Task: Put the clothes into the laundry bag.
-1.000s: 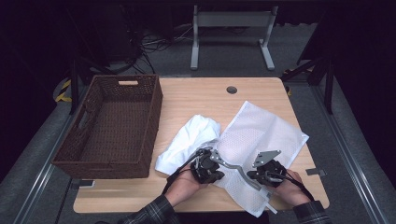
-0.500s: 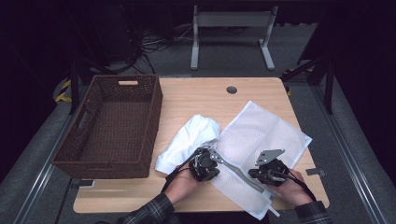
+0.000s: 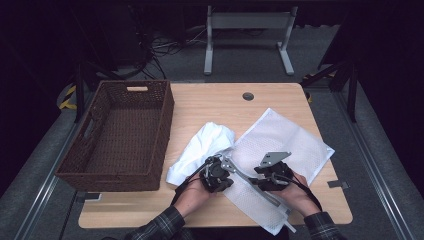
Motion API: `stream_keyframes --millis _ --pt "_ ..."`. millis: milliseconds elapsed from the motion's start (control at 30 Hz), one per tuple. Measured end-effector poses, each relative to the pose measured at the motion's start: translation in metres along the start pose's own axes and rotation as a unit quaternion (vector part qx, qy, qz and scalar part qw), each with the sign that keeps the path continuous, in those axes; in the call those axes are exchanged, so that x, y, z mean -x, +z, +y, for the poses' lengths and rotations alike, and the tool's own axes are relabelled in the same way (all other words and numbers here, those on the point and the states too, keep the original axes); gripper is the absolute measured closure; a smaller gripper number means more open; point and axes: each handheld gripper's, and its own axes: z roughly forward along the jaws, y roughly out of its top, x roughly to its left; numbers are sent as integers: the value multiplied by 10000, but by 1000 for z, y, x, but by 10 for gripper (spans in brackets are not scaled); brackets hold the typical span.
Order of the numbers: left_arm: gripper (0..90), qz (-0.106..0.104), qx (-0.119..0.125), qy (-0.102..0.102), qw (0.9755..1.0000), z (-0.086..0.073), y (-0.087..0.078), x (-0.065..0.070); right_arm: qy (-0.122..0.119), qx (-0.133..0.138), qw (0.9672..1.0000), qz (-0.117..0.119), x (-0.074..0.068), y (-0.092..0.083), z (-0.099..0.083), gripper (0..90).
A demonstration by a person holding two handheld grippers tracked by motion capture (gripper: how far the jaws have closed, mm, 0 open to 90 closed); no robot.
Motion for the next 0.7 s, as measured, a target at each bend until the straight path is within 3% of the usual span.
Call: stream_keyframes --millis 300,700 --pt "900 6 1 28 10000 0 0 0 42 -232 9996 -141 4 11 -8 500" --pt "900 -4 5 42 10000 0 0 0 426 -213 9988 -147 17 9 -12 779"
